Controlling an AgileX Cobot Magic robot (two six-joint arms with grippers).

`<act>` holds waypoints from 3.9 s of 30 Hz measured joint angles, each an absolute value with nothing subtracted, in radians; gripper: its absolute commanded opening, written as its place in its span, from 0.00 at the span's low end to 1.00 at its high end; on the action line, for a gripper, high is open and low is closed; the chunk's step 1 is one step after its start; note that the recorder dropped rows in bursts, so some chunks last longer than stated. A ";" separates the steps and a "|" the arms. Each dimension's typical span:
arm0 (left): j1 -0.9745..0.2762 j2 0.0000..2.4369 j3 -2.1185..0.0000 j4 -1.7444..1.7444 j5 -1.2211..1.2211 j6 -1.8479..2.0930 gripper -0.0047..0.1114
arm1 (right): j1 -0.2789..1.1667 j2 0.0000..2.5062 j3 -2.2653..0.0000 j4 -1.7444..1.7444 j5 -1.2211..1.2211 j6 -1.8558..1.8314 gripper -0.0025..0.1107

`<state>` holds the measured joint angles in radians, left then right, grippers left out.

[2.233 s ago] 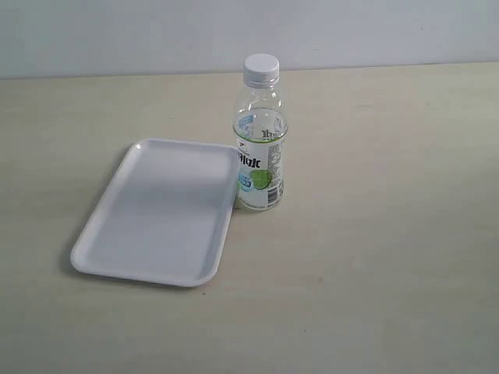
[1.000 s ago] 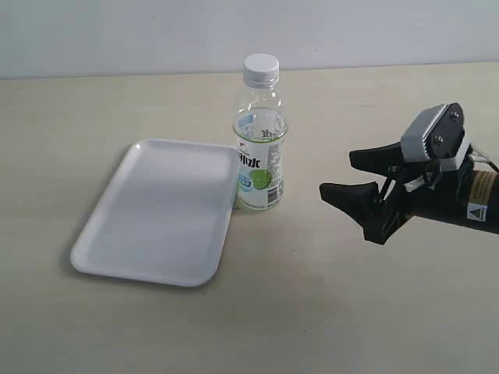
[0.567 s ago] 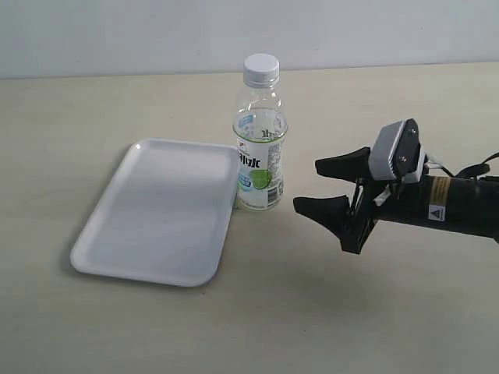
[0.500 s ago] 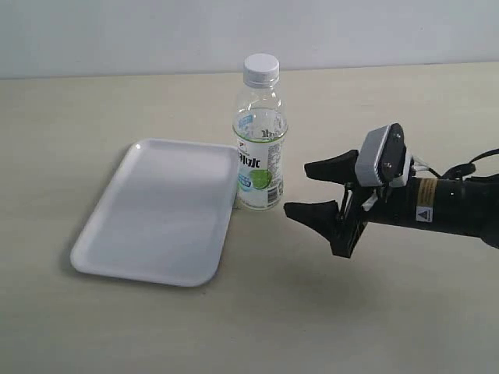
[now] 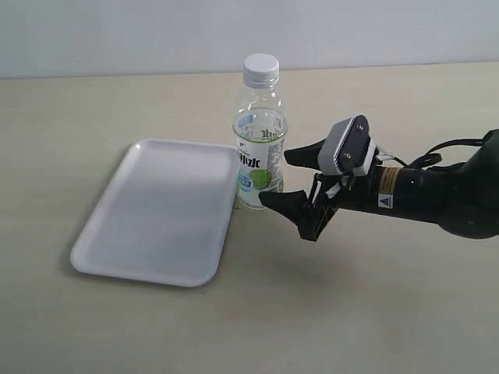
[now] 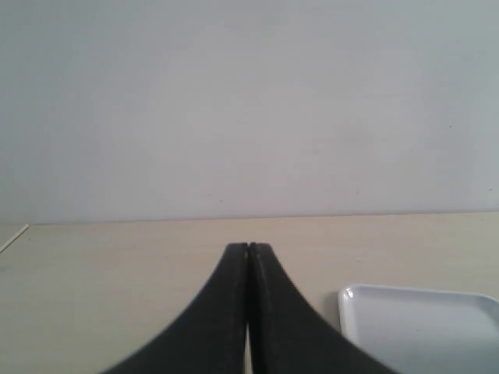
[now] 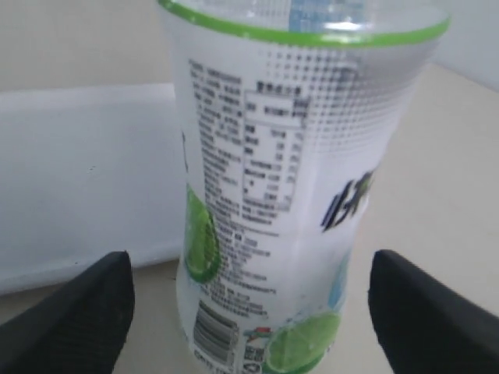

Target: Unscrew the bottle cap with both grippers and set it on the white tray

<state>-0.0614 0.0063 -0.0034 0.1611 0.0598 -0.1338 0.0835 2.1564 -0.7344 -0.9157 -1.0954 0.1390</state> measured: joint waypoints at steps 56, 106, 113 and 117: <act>-0.061 0.006 -0.003 0.161 0.060 -0.134 0.04 | 0.115 2.215 -0.886 -0.961 -1.092 0.178 0.80; -0.061 0.006 -0.003 0.163 0.060 -0.134 0.04 | 0.115 2.283 -0.903 -0.951 -1.206 0.203 0.20; -0.061 0.006 -0.003 0.163 0.060 -0.134 0.04 | 0.115 2.283 -0.903 -0.950 -1.206 0.203 0.03; -0.061 0.006 -0.003 0.163 0.060 -0.134 0.04 | 0.115 2.283 -0.903 -0.934 -1.206 0.203 0.03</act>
